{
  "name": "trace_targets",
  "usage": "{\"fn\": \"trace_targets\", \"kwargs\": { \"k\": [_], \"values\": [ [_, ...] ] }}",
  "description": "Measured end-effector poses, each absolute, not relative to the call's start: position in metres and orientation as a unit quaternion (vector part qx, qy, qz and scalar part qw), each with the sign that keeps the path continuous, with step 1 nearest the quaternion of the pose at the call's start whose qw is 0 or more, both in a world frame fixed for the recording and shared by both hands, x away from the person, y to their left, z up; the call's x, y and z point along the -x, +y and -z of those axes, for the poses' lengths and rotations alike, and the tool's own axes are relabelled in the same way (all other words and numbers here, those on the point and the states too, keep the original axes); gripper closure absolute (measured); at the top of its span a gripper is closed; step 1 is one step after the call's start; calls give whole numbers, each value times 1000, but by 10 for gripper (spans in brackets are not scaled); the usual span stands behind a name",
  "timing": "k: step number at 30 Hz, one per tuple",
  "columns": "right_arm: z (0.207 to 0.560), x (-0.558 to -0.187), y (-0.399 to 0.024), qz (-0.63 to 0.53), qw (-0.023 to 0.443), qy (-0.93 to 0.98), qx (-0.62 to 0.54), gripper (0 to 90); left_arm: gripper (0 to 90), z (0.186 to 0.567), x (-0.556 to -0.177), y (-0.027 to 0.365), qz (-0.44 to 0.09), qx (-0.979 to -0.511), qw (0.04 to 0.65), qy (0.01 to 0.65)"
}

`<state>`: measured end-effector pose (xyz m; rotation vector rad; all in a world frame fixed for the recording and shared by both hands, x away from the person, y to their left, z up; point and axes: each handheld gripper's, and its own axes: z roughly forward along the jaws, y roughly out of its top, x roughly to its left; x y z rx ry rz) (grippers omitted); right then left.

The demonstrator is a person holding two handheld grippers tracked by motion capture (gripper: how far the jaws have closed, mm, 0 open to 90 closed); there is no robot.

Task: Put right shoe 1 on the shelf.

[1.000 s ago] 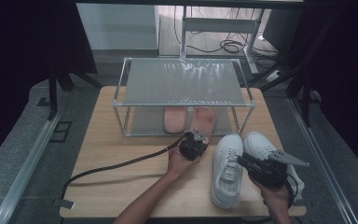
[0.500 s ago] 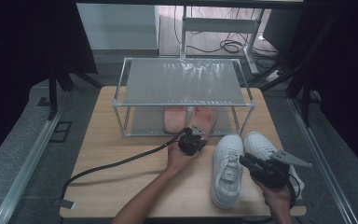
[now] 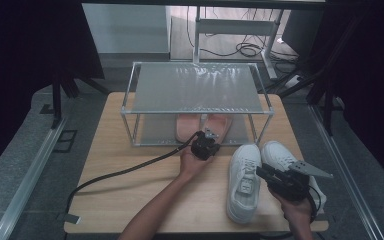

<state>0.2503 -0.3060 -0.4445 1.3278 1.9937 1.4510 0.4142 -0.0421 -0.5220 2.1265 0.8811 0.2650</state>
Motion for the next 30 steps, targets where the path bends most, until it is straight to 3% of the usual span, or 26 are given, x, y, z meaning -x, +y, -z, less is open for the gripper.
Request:
{"fn": "trace_targets", "kwargs": {
  "k": [30],
  "values": [
    [444, -250, -308, -510, 172, 701, -468, 680, 900, 521, -425, -42, -107, -831, 407, 364]
  ]
}}
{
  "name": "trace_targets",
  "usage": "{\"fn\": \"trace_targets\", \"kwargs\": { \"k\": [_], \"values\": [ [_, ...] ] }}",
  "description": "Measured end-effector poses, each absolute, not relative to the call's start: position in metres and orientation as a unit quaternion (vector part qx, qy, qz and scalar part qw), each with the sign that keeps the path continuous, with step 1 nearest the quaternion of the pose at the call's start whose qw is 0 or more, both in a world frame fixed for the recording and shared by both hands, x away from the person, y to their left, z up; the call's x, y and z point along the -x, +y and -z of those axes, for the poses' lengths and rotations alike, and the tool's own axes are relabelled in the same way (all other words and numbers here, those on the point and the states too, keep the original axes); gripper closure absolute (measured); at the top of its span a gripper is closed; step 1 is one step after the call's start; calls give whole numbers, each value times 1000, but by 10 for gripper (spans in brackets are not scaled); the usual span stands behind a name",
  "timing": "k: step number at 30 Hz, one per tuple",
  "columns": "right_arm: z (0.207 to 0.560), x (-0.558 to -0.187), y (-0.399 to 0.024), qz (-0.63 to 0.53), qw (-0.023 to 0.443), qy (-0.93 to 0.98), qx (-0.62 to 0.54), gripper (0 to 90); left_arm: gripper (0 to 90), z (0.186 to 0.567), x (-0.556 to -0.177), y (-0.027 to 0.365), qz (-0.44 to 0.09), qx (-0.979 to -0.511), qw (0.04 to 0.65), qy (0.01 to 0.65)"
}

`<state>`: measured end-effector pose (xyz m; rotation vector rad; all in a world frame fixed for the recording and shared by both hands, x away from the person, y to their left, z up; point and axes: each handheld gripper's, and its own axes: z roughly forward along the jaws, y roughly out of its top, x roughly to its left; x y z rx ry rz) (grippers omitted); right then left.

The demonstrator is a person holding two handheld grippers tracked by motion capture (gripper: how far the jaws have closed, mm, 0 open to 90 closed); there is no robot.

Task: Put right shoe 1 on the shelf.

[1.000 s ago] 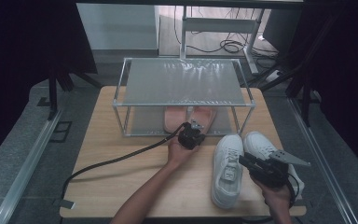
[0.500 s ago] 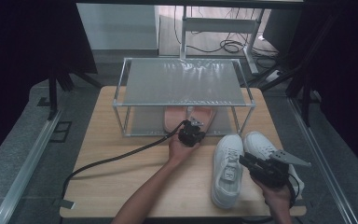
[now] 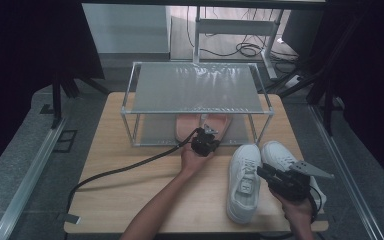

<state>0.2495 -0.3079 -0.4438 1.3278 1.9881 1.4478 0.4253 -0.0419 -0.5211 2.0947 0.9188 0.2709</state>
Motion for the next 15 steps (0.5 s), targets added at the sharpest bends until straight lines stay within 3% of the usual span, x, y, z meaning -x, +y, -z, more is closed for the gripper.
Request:
{"fn": "trace_targets", "kwargs": {
  "k": [15],
  "values": [
    [444, -249, -309, -509, 173, 700, -469, 679, 894, 523, -427, -42, -107, -830, 407, 366]
  ]
}}
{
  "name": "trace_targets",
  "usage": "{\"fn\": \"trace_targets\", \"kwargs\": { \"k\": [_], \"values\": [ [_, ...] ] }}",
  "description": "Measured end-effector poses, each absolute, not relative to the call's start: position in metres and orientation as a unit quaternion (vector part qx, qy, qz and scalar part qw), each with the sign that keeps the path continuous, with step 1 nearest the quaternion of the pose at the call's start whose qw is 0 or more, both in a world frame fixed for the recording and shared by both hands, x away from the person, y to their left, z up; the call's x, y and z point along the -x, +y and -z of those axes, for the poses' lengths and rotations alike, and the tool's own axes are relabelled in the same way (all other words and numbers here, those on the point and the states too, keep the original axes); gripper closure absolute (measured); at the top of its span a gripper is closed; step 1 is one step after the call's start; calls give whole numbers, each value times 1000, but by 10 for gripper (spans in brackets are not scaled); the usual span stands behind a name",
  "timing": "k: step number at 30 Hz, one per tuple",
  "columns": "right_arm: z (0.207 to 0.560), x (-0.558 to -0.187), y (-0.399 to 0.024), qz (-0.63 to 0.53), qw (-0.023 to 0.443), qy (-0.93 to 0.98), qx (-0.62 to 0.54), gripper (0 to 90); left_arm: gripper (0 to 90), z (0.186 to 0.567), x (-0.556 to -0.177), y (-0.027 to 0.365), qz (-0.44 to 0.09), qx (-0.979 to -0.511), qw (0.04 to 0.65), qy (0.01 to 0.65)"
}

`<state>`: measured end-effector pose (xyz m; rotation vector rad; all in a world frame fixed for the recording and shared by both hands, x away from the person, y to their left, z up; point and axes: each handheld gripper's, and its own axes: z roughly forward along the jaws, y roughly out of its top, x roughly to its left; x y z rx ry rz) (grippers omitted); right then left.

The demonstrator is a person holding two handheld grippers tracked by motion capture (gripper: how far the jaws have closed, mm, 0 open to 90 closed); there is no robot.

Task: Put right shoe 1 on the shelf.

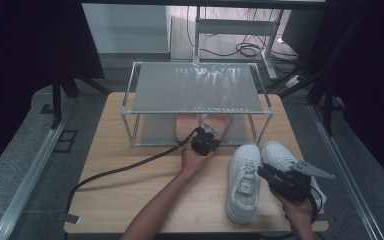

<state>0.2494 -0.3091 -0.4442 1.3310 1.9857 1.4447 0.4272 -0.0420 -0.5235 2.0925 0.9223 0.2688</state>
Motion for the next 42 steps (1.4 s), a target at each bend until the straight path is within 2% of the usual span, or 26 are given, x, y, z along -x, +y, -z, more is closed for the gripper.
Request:
{"fn": "trace_targets", "kwargs": {
  "k": [3, 5, 10, 24, 42],
  "values": [
    [444, -249, -309, -509, 173, 700, -470, 679, 852, 518, -421, -40, -116, -834, 410, 350],
    [444, -249, -310, -509, 174, 700, -470, 680, 787, 513, -414, -38, -124, -835, 413, 342],
    [444, -249, -311, -510, 174, 699, -470, 679, 695, 503, -397, -21, -118, -826, 429, 346],
    [450, -254, -306, -505, 164, 704, -472, 678, 596, 497, -353, 36, -126, -826, 421, 354],
    [457, -257, -305, -499, 159, 707, -475, 656, 542, 503, -305, 93, -132, -821, 416, 369]
  ]
}}
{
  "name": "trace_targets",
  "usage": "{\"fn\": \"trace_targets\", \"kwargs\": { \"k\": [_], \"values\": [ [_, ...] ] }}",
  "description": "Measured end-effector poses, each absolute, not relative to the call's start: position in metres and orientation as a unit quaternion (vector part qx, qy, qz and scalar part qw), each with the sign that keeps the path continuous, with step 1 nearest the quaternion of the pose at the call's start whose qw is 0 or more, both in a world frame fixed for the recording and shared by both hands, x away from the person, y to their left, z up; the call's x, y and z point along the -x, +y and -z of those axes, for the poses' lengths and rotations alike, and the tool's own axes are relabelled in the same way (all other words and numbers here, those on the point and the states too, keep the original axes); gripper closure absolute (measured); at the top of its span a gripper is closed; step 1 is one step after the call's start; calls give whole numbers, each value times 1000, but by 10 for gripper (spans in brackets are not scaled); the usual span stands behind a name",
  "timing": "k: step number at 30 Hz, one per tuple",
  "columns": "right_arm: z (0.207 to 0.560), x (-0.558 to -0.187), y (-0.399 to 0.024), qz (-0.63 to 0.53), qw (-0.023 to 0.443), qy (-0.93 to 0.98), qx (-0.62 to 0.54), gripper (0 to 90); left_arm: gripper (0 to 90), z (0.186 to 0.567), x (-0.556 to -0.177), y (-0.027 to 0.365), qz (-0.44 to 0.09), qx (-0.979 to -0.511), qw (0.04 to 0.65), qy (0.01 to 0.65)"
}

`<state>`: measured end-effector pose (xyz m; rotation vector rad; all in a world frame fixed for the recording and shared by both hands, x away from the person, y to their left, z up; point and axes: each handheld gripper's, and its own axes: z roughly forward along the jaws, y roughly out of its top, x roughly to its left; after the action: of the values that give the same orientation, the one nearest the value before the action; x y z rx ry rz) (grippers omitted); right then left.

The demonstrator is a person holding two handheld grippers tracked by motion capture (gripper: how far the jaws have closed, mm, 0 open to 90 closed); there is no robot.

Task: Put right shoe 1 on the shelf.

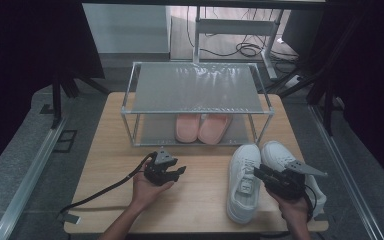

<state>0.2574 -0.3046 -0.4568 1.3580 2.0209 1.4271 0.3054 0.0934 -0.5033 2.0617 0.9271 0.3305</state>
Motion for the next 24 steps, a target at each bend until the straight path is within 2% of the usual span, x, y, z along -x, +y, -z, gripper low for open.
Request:
{"fn": "trace_targets", "kwargs": {
  "k": [15, 24],
  "values": [
    [461, -255, -304, -497, 161, 709, -473, 655, 517, 516, -287, 124, -141, -817, 401, 389],
    [464, -251, -308, -497, 162, 707, -477, 654, 516, 514, -285, 136, -138, -806, 412, 402]
  ]
}}
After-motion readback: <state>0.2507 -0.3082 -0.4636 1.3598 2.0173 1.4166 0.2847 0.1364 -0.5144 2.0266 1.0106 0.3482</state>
